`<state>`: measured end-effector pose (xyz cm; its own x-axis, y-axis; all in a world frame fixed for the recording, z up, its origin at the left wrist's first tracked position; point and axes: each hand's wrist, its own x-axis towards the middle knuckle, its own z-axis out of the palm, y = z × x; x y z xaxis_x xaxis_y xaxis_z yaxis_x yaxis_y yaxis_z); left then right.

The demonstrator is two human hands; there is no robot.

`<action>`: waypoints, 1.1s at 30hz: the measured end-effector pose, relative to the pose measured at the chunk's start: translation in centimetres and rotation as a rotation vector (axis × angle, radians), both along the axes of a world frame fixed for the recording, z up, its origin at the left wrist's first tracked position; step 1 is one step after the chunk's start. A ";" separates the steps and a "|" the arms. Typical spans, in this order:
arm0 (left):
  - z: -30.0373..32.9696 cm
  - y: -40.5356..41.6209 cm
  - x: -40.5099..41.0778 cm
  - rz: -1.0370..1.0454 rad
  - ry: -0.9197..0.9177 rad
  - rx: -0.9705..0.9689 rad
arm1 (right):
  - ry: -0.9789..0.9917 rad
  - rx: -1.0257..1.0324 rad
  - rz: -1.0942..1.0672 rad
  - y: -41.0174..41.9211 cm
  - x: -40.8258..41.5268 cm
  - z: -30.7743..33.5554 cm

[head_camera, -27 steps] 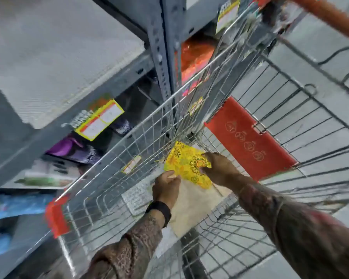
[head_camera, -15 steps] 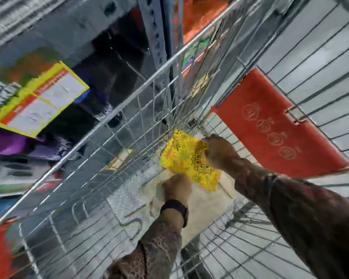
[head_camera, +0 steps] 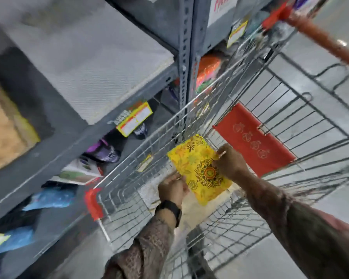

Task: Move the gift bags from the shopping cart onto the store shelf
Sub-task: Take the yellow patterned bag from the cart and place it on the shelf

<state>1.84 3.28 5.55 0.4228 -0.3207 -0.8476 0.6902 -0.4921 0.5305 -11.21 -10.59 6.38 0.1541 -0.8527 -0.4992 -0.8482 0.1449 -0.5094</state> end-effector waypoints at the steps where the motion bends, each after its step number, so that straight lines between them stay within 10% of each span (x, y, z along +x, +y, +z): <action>1: 1.6 0.8 0.2 0.001 -0.015 -0.014 | -0.024 -0.028 -0.021 1.1 -0.1 1.7; 20: 31.4 22.2 14.8 0.006 -0.515 -0.421 | -0.851 0.005 0.116 20.4 11.6 29.7; 33: 33.2 27.7 16.8 0.180 -0.561 -0.382 | -0.897 0.123 0.225 23.4 16.4 32.0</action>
<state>18.63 31.01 38.80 0.8379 -0.4367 -0.3275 0.3145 -0.1041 0.9435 5.21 12.80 38.41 0.6807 -0.7053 -0.1979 -0.1591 0.1213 -0.9798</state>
